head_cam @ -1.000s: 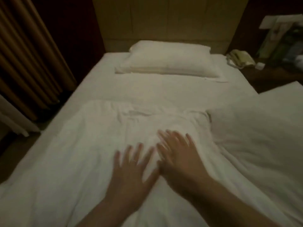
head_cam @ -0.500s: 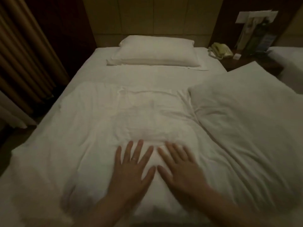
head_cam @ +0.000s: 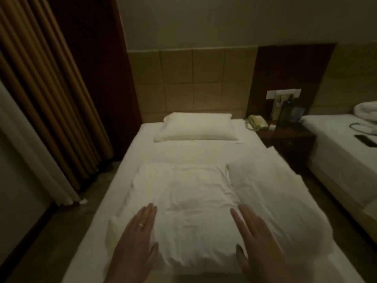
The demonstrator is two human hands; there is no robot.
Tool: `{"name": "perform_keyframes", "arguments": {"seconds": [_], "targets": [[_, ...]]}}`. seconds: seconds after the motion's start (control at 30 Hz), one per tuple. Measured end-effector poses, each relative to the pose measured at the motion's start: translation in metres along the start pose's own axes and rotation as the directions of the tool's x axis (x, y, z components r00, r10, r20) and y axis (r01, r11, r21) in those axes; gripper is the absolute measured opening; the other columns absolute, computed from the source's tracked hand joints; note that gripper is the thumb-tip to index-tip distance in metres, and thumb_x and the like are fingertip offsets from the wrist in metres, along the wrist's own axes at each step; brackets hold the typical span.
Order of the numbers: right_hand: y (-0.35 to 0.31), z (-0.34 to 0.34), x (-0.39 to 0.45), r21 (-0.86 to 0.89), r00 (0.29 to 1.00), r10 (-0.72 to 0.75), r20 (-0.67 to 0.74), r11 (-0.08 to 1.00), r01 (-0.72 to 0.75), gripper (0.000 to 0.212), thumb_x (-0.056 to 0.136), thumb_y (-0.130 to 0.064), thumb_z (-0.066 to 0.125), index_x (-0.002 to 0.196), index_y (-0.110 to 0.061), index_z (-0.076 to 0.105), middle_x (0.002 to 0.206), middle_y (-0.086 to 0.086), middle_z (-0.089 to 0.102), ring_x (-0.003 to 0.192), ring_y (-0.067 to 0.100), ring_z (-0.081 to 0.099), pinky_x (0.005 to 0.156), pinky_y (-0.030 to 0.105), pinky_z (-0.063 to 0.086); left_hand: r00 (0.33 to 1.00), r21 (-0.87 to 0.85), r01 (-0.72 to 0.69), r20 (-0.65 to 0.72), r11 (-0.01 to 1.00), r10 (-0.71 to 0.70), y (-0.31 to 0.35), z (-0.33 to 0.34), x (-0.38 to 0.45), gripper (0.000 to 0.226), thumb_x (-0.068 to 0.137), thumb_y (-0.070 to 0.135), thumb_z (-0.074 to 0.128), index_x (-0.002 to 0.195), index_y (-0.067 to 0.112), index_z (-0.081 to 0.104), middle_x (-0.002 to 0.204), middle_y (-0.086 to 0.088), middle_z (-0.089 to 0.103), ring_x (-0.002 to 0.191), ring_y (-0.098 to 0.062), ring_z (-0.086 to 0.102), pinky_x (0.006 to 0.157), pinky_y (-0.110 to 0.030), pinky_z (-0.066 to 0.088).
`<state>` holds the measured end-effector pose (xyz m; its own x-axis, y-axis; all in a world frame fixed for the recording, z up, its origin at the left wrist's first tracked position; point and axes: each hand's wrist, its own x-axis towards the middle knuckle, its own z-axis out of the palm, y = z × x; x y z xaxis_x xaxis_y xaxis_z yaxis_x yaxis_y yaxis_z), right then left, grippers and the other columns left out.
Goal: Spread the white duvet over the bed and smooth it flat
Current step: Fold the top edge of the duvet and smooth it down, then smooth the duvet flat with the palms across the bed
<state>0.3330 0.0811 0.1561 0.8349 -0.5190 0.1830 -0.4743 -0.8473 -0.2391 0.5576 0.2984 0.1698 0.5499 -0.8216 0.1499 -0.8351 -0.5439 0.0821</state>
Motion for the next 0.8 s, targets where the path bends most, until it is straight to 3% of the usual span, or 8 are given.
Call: {"name": "perform_keyframes", "arguments": {"seconds": [0.03, 0.1, 0.23, 0.37, 0.43, 0.5, 0.7, 0.8], "targets": [[-0.028, -0.034, -0.017, 0.007, 0.999, -0.03, -0.03, 1.0, 0.031, 0.12, 0.042, -0.026, 0.078, 0.151, -0.016, 0.029, 0.155, 0.002, 0.03, 0.139, 0.021, 0.032, 0.116, 0.029, 0.016, 1.0, -0.012, -0.024, -0.008, 1.0, 0.024, 0.012, -0.042, -0.016, 0.106, 0.034, 0.021, 0.091, 0.134, 0.009, 0.057, 0.137, -0.005, 0.058, 0.126, -0.016, 0.041, 0.114, -0.016, 0.0], [-0.082, -0.097, -0.06, 0.036, 0.996, -0.031, -0.08, 0.999, 0.034, 0.127, 0.036, -0.008, 0.079, 0.152, -0.014, 0.029, 0.159, -0.002, 0.019, 0.149, 0.017, 0.013, 0.12, 0.025, 0.003, 0.997, -0.057, -0.07, -0.032, 0.996, 0.068, 0.036, -0.116, -0.052, 0.112, 0.031, -0.004, 0.083, 0.138, 0.005, 0.052, 0.142, -0.008, 0.053, 0.13, -0.018, 0.037, 0.114, -0.018, 0.004], [-0.156, -0.19, -0.159, 0.099, 0.987, 0.105, -0.124, 0.991, -0.093, 0.119, 0.062, 0.011, 0.065, 0.157, -0.026, 0.005, 0.164, -0.001, 0.002, 0.15, 0.015, -0.003, 0.122, 0.031, 0.002, 0.967, -0.102, -0.253, 0.017, 0.962, 0.256, 0.067, -0.192, -0.129, 0.104, 0.049, 0.012, 0.079, 0.146, 0.004, 0.04, 0.149, -0.012, 0.044, 0.135, -0.023, 0.037, 0.113, -0.022, 0.014], [-0.176, -0.246, -0.253, 0.045, 0.967, 0.226, -0.119, 0.974, -0.222, 0.107, 0.083, -0.019, 0.074, 0.156, -0.031, -0.003, 0.165, -0.003, -0.004, 0.147, 0.007, -0.019, 0.116, 0.026, -0.016, 0.907, -0.218, -0.4, 0.044, 0.89, 0.418, 0.109, -0.226, -0.19, 0.103, 0.056, 0.03, 0.082, 0.146, 0.003, 0.039, 0.148, -0.015, 0.043, 0.133, -0.03, 0.038, 0.113, -0.024, 0.016], [-0.169, -0.265, -0.301, -0.014, 0.948, 0.299, -0.107, 0.953, -0.302, 0.105, 0.087, -0.034, 0.072, 0.155, -0.035, -0.008, 0.164, -0.007, -0.012, 0.144, 0.004, -0.023, 0.111, 0.025, -0.02, 0.87, -0.24, -0.471, 0.03, 0.849, 0.492, 0.133, -0.228, -0.209, 0.107, 0.056, 0.036, 0.088, 0.145, 0.002, 0.038, 0.148, -0.014, 0.043, 0.132, -0.034, 0.039, 0.109, -0.032, 0.023], [-0.157, -0.277, -0.35, -0.049, 0.923, 0.363, -0.129, 0.927, -0.372, 0.103, 0.088, -0.038, 0.07, 0.155, -0.035, -0.009, 0.163, -0.008, -0.015, 0.143, 0.004, -0.024, 0.111, 0.025, -0.021, 0.81, -0.253, -0.565, 0.007, 0.785, 0.586, 0.164, -0.226, -0.222, 0.104, 0.064, 0.052, 0.073, 0.148, 0.004, 0.035, 0.15, -0.009, 0.039, 0.134, -0.034, 0.038, 0.108, -0.035, 0.027], [-0.106, -0.298, -0.461, -0.055, 0.823, 0.538, -0.185, 0.83, -0.555, 0.099, 0.091, -0.042, 0.065, 0.154, -0.036, -0.011, 0.163, -0.009, -0.015, 0.148, 0.009, -0.017, 0.113, 0.028, -0.018, 0.704, -0.313, -0.671, 0.019, 0.673, 0.71, 0.278, -0.215, -0.244, 0.108, 0.063, 0.07, 0.051, 0.153, 0.015, 0.028, 0.157, -0.002, 0.032, 0.142, -0.027, 0.031, 0.105, -0.048, 0.04], [-0.065, -0.308, -0.501, -0.011, 0.792, 0.572, -0.213, 0.809, -0.587, 0.1, 0.091, -0.043, 0.064, 0.153, -0.039, -0.014, 0.161, -0.013, -0.019, 0.145, 0.005, -0.021, 0.113, 0.027, -0.018, 0.684, -0.325, -0.683, 0.031, 0.654, 0.729, 0.345, -0.214, -0.248, 0.111, 0.061, 0.068, 0.06, 0.155, 0.02, 0.024, 0.158, 0.002, 0.028, 0.143, -0.023, 0.03, 0.106, -0.048, 0.04]]}}
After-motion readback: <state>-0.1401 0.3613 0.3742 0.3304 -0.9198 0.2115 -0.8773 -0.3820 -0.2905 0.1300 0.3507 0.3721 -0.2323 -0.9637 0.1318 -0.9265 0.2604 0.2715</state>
